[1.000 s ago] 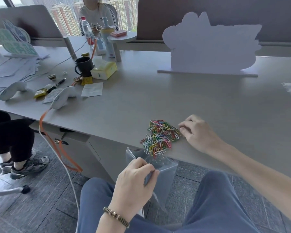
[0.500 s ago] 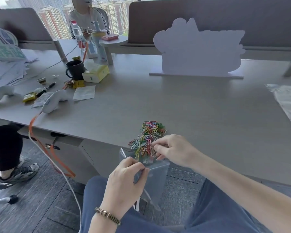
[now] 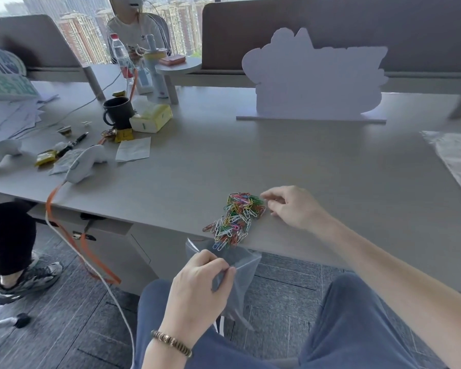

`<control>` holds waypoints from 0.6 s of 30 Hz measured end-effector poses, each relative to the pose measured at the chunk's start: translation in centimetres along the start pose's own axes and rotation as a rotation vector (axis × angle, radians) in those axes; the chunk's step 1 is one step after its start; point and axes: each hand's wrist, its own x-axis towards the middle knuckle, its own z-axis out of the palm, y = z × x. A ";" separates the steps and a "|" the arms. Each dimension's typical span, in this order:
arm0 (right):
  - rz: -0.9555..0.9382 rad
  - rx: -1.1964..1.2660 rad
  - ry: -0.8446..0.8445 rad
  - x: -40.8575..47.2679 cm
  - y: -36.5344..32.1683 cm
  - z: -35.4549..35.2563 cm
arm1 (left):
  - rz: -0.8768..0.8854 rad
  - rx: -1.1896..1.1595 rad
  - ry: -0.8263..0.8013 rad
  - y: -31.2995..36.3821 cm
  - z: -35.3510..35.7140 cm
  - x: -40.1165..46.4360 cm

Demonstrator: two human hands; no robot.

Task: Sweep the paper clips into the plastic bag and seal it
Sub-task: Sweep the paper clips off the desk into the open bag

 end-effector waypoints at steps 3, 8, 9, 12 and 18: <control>-0.021 0.030 -0.062 -0.8 -0.8 1.0 | 0.002 0.005 0.002 0.1 -0.2 0.0; -0.080 0.093 -0.114 -2.7 -2.3 2.5 | 0.007 0.006 0.014 0.3 -0.3 0.1; -0.086 0.106 -0.122 -3.1 -2.6 2.7 | 0.009 0.003 0.018 0.3 -0.3 0.1; -0.086 0.178 -0.149 -3.9 -3.3 3.5 | 0.013 -0.005 0.037 0.3 -0.5 0.2; -0.087 0.254 -0.117 -3.7 -3.2 2.7 | 0.005 -0.015 0.039 0.1 -0.8 0.4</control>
